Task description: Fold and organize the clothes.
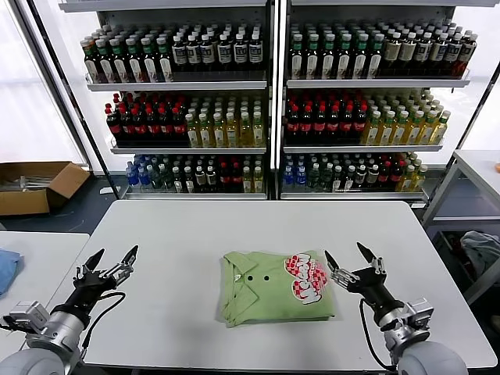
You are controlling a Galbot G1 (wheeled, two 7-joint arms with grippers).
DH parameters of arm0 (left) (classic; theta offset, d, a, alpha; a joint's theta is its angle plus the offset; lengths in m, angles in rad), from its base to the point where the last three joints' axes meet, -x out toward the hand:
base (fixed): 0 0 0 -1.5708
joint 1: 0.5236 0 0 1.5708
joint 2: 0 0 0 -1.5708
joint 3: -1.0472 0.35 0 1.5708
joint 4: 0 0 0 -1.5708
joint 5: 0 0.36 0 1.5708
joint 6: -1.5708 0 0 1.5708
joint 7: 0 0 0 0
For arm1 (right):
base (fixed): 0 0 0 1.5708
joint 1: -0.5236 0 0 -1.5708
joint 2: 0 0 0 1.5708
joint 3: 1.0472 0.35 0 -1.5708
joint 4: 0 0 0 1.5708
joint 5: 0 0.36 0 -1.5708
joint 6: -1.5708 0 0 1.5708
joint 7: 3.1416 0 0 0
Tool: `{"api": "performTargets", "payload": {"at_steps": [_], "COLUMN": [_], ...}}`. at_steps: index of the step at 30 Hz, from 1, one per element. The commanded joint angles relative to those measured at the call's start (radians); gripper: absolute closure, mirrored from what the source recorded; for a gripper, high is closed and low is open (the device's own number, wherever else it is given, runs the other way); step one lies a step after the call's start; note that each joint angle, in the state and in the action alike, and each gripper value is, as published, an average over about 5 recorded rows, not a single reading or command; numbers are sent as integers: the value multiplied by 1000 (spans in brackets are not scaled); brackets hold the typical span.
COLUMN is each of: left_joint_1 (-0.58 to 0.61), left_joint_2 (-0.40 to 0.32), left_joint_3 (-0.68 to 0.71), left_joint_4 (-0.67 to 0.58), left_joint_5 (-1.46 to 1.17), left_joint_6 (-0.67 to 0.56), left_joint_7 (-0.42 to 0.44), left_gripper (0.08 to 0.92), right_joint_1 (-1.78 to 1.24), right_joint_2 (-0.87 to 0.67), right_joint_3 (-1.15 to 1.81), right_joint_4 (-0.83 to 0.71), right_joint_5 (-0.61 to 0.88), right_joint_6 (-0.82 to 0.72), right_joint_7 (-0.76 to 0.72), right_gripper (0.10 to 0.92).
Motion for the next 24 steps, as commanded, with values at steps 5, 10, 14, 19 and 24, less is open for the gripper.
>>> {"api": "performTargets", "payload": {"at_steps": [5, 10, 14, 19, 24], "left_joint_1": [25, 48, 51, 51, 54], "left_joint_2": [-43, -60, -57, -56, -78], "left_joint_3": [-59, -64, -60, -80, -117], "left_joint_4": [-6, -22, 3, 0, -21], "left_joint_5": [130, 179, 219, 214, 206], "left_joint_6": [-22, -33, -49, -46, -44], "left_joint_7": [123, 140, 154, 170, 191], "left_gripper": [177, 177, 177, 177, 177], "right_joint_1": [-108, -133, -137, -143, -168], "right_joint_2": [18, 27, 30, 44, 54], "right_joint_3": [124, 176, 204, 250, 295], "right_joint_4": [38, 34, 19, 1, 3], "right_joint_5": [-18, -28, -42, -18, 6], "right_joint_6": [34, 50, 66, 79, 101], "right_joint_7": [-40, -79, -88, -103, -119], "right_gripper": [203, 203, 203, 203, 203]}}
